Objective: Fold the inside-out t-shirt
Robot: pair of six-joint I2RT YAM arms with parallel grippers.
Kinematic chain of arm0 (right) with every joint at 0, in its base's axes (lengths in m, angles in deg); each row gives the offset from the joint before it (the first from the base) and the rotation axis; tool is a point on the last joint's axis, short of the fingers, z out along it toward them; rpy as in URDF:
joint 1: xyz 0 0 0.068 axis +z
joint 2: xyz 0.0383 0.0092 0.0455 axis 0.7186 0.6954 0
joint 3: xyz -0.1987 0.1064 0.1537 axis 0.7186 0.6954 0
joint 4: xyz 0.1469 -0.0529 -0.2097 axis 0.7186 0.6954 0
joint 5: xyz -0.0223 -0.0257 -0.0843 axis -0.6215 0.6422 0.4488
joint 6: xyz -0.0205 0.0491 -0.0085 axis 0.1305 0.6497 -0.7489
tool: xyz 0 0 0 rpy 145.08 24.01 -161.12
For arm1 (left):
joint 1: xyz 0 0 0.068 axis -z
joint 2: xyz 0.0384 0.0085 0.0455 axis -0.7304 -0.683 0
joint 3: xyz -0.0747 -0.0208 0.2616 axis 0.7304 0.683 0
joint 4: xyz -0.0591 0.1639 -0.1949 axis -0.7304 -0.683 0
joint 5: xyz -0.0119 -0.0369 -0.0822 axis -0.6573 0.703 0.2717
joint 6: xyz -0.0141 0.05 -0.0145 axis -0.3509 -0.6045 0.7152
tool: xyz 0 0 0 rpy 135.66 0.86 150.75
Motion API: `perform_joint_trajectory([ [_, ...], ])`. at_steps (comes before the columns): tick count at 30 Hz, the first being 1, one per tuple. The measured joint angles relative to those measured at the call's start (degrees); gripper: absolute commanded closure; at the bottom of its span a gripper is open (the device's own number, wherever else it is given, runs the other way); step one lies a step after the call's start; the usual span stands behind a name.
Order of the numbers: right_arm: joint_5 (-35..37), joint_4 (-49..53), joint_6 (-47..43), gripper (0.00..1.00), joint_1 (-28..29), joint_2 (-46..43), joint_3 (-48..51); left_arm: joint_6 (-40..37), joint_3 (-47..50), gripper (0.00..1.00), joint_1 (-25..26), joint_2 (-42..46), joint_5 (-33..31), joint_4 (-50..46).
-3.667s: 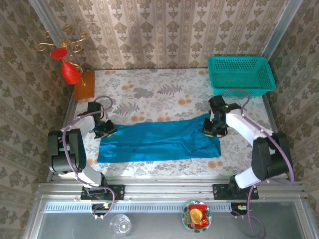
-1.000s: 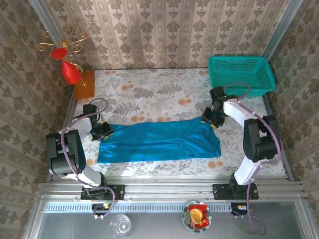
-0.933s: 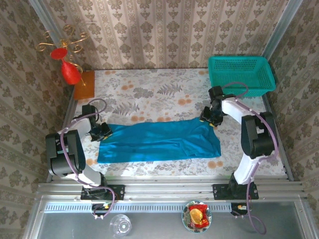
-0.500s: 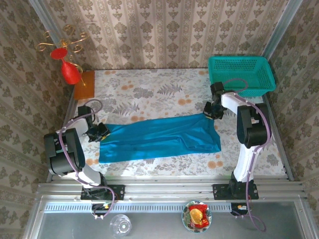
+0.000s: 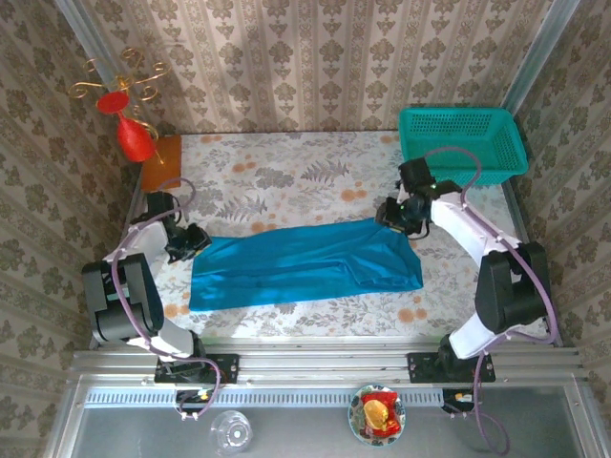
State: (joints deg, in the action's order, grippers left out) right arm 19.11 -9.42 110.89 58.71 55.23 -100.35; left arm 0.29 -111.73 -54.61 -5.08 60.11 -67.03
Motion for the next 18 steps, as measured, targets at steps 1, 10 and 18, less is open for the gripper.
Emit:
perform_joint_trajectory([
  [1, -2.5, -1.9, 0.6, 0.58, 0.7, 0.1, 2.2, 0.0, 0.0, 0.74, 0.3, -0.1, 0.0, -0.2],
  [10, -8.4, -8.6, 5.9, 0.49, -0.9, 3.1, 16.2, 0.5, 1.9, 0.74, -0.9, -4.1, 0.1, 1.9],
  [18, -2.7, -2.5, 6.7, 0.49, 1.7, -0.4, 14.0, 1.0, 1.9, 0.74, -0.8, -4.1, 0.2, 1.7],
])
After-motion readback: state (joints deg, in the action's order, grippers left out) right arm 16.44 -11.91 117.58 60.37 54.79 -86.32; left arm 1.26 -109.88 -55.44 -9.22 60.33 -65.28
